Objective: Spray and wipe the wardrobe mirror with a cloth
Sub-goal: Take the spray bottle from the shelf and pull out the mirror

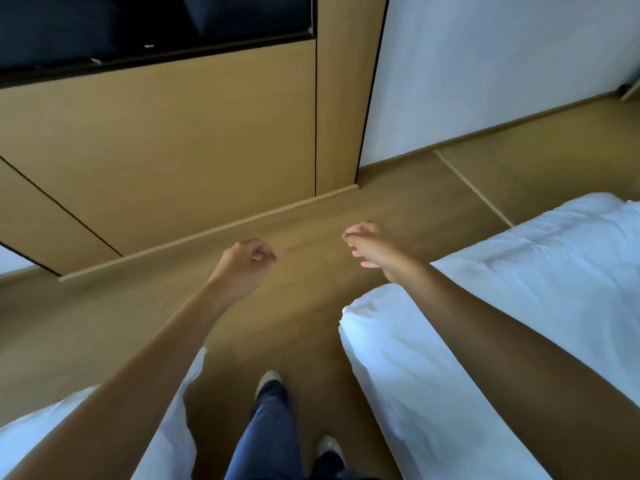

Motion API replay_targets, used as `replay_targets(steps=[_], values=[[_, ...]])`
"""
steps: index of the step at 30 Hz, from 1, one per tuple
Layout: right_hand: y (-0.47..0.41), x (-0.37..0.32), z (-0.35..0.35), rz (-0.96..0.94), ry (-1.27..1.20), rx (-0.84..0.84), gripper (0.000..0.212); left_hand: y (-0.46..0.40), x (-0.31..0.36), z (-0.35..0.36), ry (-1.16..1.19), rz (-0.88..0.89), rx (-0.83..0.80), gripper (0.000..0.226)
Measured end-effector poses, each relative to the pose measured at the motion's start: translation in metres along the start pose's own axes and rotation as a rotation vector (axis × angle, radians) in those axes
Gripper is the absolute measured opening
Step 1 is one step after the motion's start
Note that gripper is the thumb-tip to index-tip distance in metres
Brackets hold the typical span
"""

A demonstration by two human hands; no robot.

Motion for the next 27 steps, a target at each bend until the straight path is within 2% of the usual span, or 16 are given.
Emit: replay_targets(steps=[5, 12, 16, 20, 24, 27], values=[[-0.079, -0.021, 0.01, 0.062, -0.035, 0.056, 0.025, -0.103, -0.008, 0.015, 0.015, 0.003, -0.085, 0.008], [-0.187, -0.063, 0.01, 0.206, -0.144, 0.18, 0.028, -0.275, 0.004, 0.013, 0.047, 0.043, -0.282, 0.008], [-0.241, -0.073, 0.0, 0.26, -0.178, 0.215, 0.03, -0.347, 0.028, 0.024, 0.028, 0.087, -0.381, 0.035], [-0.288, -0.067, -0.019, 0.312, -0.282, 0.296, 0.035, -0.401, 0.054, 0.061, 0.002, 0.115, -0.503, 0.044], [-0.347, -0.05, -0.052, 0.362, -0.33, 0.316, 0.043, -0.457, 0.085, 0.118, -0.027, 0.155, -0.616, 0.021], [-0.399, -0.043, -0.093, 0.386, -0.344, 0.346, 0.031, -0.51, 0.118, 0.166, -0.054, 0.185, -0.661, 0.026]])
Point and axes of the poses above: each hand's wrist, its own y-axis away from the middle knuckle, its own z-axis out of the palm, x = y × z, the point moved 3 cm from there along -y, towards the middle knuckle, and after that the axes turned 4 degrees about x, right-handed, at the moved point
